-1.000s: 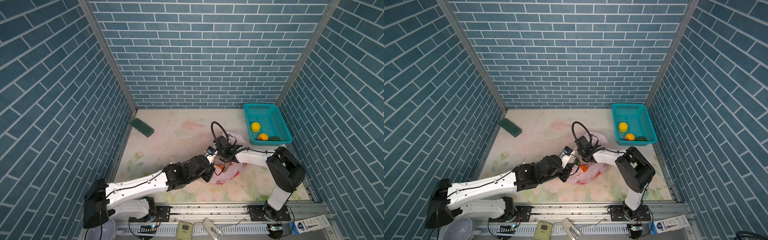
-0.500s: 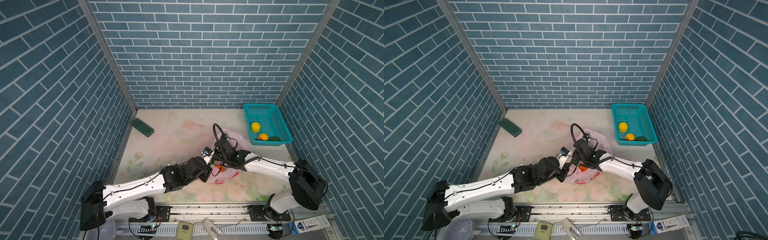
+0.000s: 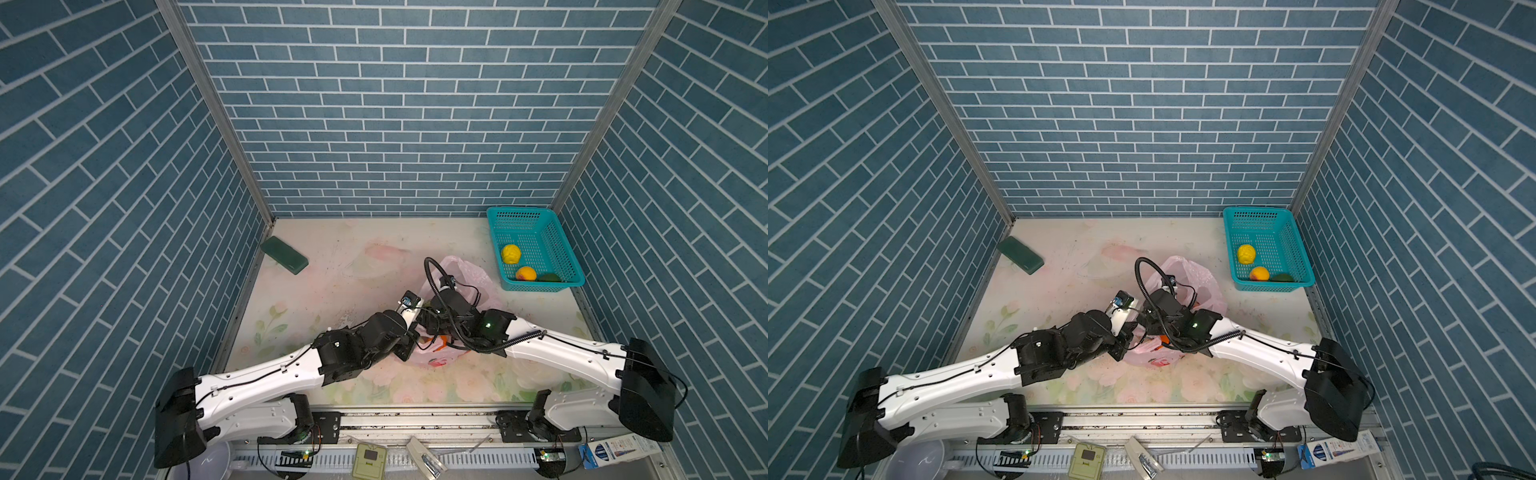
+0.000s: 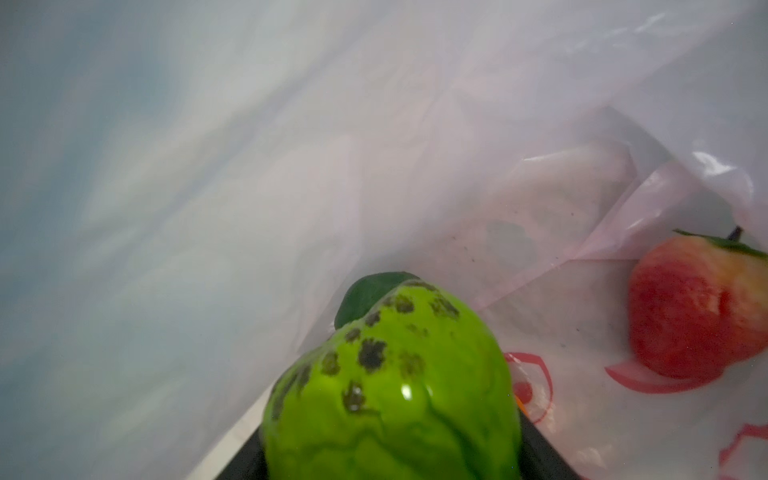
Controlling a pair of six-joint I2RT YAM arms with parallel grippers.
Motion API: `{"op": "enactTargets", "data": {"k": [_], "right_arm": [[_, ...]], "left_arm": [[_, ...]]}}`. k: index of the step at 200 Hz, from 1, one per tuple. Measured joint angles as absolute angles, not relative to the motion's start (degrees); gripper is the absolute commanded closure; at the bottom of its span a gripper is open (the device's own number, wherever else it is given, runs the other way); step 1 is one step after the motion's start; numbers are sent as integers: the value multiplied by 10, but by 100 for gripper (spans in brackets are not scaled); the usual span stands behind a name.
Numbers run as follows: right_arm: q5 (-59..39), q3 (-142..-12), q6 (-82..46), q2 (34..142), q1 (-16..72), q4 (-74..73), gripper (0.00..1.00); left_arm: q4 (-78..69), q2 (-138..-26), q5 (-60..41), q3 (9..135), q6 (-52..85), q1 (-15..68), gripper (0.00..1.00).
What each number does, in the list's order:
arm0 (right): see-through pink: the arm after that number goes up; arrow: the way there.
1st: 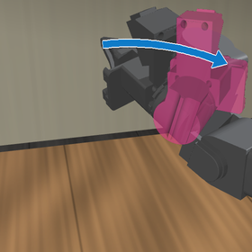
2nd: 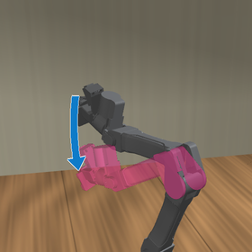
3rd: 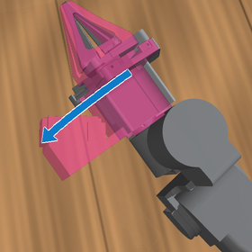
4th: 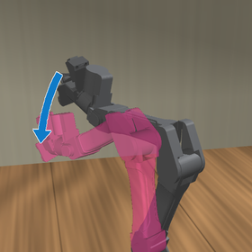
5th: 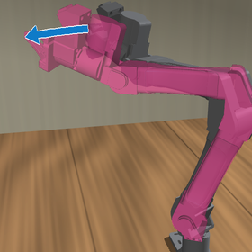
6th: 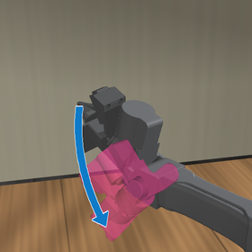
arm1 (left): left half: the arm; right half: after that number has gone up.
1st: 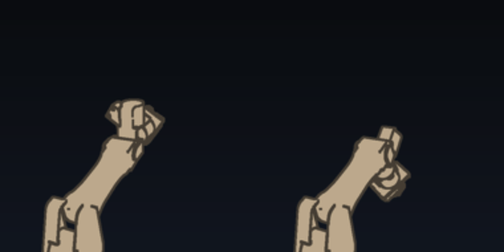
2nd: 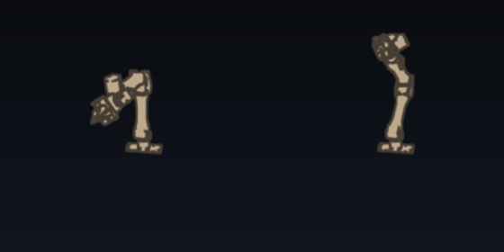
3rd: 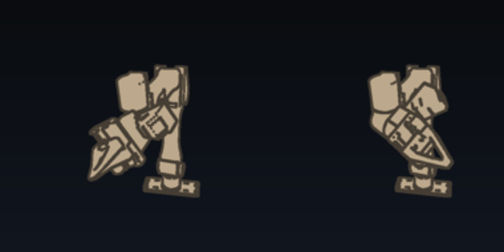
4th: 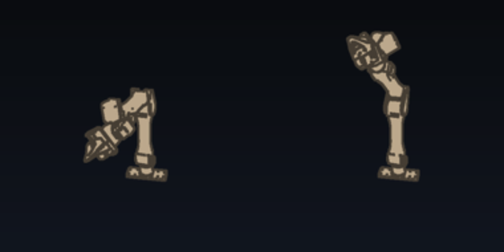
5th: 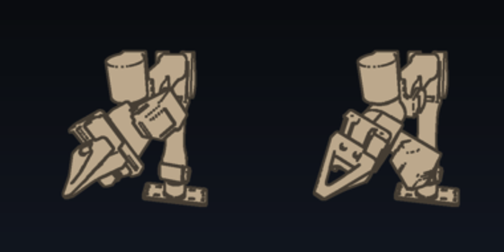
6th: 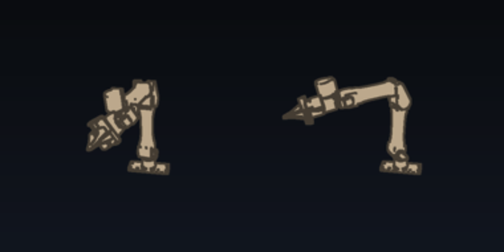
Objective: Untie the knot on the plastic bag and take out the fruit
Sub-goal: 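Close the right gripper on the bumpy green fruit inside the bag, then lift the green fruit out and carry it over the teal basket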
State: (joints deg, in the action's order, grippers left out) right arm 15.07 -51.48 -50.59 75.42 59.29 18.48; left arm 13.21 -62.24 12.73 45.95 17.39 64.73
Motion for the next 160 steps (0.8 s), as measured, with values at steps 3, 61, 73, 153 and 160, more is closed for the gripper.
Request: {"op": "enactTargets", "data": {"k": [3,61,73,153,160], "right_arm": [[152,-515,-506,751,593,188,50],[163,-561,-508,728,606,252,51],[165,-566,-508,723,608,258,51],[179,-611,-513,690,610,309,52],[178,-614,-513,687,611,313,52]], "left_arm": [[132,-622,127,460,173,647,100],[136,-623,119,460,171,640,100],[136,-623,116,460,171,640,100],[139,-626,113,460,171,638,100],[140,-626,114,460,171,638,100]]}}
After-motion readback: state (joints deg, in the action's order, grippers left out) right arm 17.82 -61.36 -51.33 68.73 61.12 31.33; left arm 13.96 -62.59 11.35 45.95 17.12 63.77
